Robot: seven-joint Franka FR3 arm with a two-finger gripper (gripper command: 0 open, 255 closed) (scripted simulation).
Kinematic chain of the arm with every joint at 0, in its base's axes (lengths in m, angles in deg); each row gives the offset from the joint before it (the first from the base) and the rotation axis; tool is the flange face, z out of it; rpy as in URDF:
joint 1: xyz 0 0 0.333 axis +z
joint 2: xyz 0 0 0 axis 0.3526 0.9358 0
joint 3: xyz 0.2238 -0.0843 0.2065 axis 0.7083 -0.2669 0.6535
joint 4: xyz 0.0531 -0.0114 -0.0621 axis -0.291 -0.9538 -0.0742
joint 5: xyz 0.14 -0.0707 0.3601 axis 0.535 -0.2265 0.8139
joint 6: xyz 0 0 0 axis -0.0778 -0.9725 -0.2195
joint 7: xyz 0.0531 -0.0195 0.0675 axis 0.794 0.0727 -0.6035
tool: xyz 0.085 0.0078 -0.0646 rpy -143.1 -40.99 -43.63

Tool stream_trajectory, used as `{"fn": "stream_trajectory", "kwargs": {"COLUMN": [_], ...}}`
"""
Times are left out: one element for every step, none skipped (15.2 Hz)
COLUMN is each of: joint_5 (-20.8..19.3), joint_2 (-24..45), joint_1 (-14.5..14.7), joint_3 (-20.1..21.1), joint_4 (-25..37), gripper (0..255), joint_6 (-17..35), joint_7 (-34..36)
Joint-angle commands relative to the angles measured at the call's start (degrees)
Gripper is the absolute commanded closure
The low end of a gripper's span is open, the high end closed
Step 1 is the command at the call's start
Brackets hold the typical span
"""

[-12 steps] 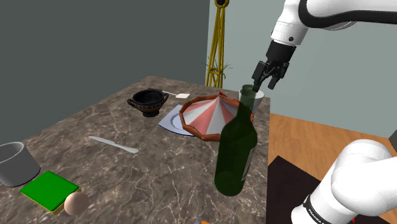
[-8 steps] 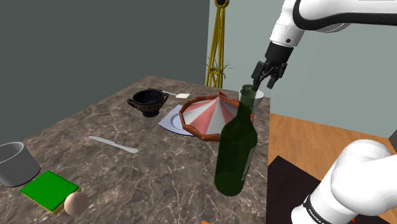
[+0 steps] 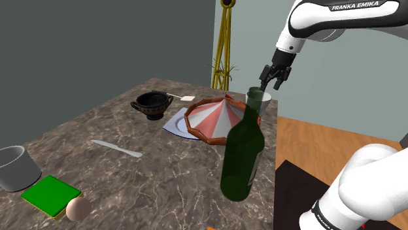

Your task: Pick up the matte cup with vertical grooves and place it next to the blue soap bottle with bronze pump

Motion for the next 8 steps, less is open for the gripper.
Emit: {"fn": "stream_trajectory", "kwargs": {"joint_5": [0.3,0.5,0.8,1.3,1.8,2.4,3.1,3.8], "joint_2": [3.3,5.1,6.8,8.6,10.5,12.4,14.4,16.2], "joint_1": [-0.2,-0.3,-0.3,-0.4,-0.4,-0.5,-0.6,-0.6], "joint_3": [-2.2,-3.3,-4.5,-5.6,-6.7,-7.8,-8.9,-9.9], "joint_4": [1.5,2.4,3.3,4.3,5.4,6.6,7.8,8.9], "gripper": [0,0,0,0,0,0,0,0], "joint_6": [1.6,2.2,2.8,3.3,3.8,4.3,4.7,5.0], "joint_7": [-2.2,-3.4,-4.6,-5.8,-7.1,-8.4,-9.7,-10.9]}}
